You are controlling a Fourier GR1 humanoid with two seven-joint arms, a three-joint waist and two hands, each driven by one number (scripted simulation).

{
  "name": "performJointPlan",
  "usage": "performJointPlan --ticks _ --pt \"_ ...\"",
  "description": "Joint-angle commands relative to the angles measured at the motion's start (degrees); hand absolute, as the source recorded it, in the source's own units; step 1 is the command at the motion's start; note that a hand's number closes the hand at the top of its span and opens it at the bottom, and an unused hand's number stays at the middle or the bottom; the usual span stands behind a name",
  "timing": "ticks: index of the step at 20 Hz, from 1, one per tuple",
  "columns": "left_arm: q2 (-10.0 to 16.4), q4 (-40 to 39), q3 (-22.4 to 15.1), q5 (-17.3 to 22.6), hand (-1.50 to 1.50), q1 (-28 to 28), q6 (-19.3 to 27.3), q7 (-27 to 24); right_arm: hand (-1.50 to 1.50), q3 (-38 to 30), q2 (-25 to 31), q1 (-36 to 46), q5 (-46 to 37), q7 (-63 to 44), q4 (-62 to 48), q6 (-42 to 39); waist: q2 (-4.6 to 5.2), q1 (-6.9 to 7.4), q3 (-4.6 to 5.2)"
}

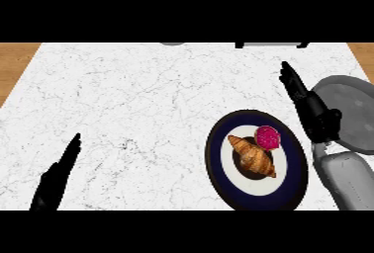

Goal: Pick the croissant from the plate and place it in the pan

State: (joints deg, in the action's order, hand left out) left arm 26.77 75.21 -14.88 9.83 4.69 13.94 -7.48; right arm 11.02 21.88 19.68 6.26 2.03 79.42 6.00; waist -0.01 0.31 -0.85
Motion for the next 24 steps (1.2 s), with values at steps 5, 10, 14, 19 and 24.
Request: performJointPlan --ticks 5,10,14,19,24 --pt "-2.0 6.9 2.4 1.9 0.00 -11.1 -0.1 -0.7 1.50 18.0 -2.0 5.5 5.0 5.3 0.2 -30.3 1.37 6.50 0.55" --pt "-4.3 7.7 4.4 4.7 0.00 -15.9 1.5 4.0 -1.50 13.8 7.7 6.1 1.0 30.3 -1.4 -39.9 1.09 1.13 0.28" --pt "-4.4 8.7 4.9 5.8 0.00 -16.8 1.3 6.1 -1.50 6.1 16.4 9.8 -2.2 45.3 -6.8 -42.6 0.93 1.27 0.42" --pt "-2.5 7.5 6.9 6.1 0.00 -20.6 1.4 10.2 -1.50 7.0 25.6 15.6 -7.3 53.4 -10.1 -45.5 0.80 1.68 0.58" --pt "-4.5 5.5 5.8 5.4 0.00 -20.2 0.8 7.7 -1.50 11.9 31.9 23.3 -14.1 53.3 -7.8 -43.6 0.69 1.97 0.82"
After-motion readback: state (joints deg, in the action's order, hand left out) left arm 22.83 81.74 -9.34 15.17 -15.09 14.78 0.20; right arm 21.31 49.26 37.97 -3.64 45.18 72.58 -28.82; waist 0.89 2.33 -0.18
